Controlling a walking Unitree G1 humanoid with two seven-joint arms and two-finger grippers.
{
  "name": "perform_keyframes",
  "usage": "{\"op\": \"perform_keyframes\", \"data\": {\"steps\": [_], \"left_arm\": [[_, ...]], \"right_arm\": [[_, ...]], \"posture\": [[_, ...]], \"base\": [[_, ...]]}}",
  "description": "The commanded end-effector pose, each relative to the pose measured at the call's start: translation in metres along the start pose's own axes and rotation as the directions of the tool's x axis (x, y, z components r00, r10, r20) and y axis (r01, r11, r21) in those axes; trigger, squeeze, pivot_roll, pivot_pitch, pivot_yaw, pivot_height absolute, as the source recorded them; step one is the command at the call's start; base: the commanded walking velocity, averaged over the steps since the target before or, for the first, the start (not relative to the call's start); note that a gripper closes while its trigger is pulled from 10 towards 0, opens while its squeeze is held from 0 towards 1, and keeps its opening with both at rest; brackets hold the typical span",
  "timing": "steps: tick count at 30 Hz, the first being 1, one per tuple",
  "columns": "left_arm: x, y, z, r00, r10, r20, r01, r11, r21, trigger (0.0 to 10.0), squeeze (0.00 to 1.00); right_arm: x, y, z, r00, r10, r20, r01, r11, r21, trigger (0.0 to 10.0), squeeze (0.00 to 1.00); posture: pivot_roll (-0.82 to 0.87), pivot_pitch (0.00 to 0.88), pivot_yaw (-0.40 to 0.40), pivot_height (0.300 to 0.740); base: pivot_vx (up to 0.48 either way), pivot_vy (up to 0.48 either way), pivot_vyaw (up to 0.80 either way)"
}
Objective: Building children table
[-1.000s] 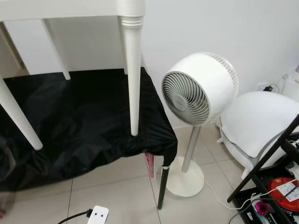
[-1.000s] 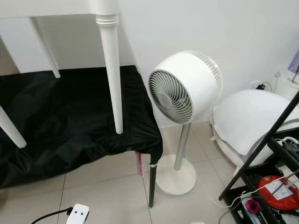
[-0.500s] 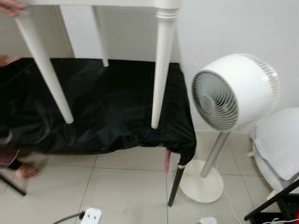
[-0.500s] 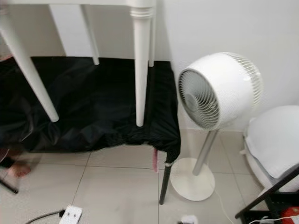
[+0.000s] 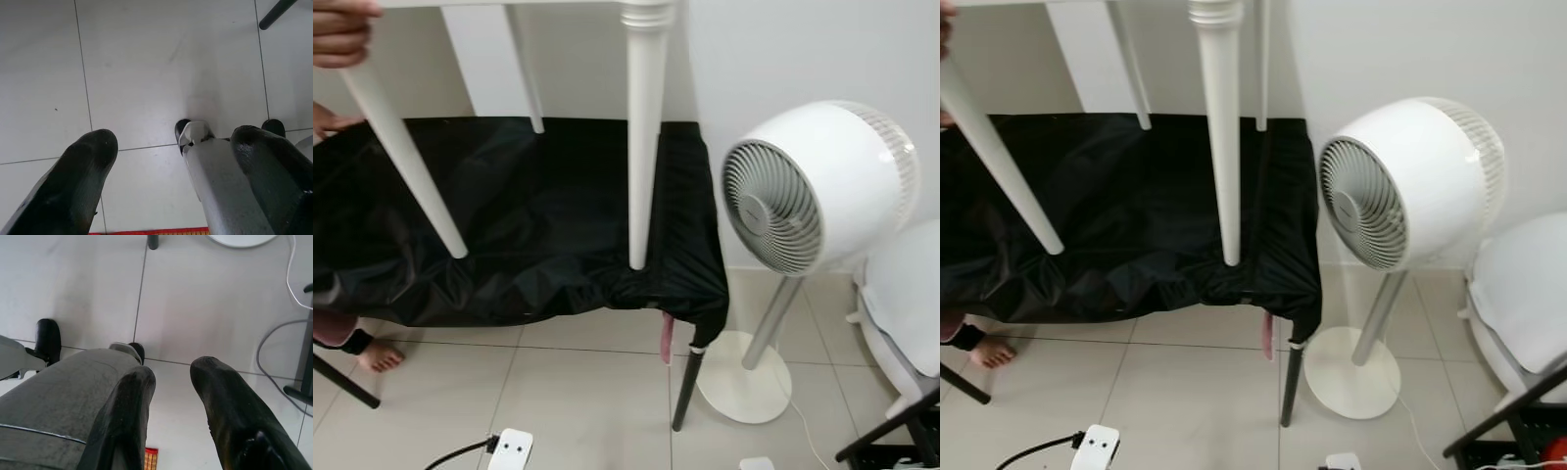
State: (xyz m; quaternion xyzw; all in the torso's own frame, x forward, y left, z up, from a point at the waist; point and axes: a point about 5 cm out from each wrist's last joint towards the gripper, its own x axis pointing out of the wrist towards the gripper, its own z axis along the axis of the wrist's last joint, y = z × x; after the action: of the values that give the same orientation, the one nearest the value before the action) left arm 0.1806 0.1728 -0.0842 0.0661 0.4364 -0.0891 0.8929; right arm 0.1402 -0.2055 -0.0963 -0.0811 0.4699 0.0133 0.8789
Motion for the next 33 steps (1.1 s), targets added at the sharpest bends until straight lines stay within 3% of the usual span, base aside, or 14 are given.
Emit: {"op": "perform_keyframes", "data": {"steps": [1,17,33], "left_arm": [[-0.003,0.007,-0.011,0.997,0.071,-0.038,-0.071,0.997,0.004,10.0,0.00],[-0.004,0.005,-0.014,0.996,0.076,-0.045,-0.078,0.996,-0.035,10.0,0.00],[-0.003,0.004,-0.012,0.996,0.082,-0.042,-0.084,0.996,-0.035,10.0,0.00]], "right_arm": [[0.000,0.005,-0.002,1.000,0.007,-0.011,-0.007,1.000,0.017,10.0,0.00],[-0.002,0.008,-0.009,1.000,0.009,-0.009,-0.009,1.000,0.022,10.0,0.00],[0.000,-0.001,0.000,1.000,0.001,0.000,-0.001,1.000,0.019,10.0,0.00]], "posture": [[0.02,0.020,0.042,0.740],[0.02,0.034,0.031,0.740],[0.02,0.029,0.024,0.740]], "base": [[0.000,0.000,0.00],[0.000,0.000,0.00],[0.277,0.000,0.00]]}}
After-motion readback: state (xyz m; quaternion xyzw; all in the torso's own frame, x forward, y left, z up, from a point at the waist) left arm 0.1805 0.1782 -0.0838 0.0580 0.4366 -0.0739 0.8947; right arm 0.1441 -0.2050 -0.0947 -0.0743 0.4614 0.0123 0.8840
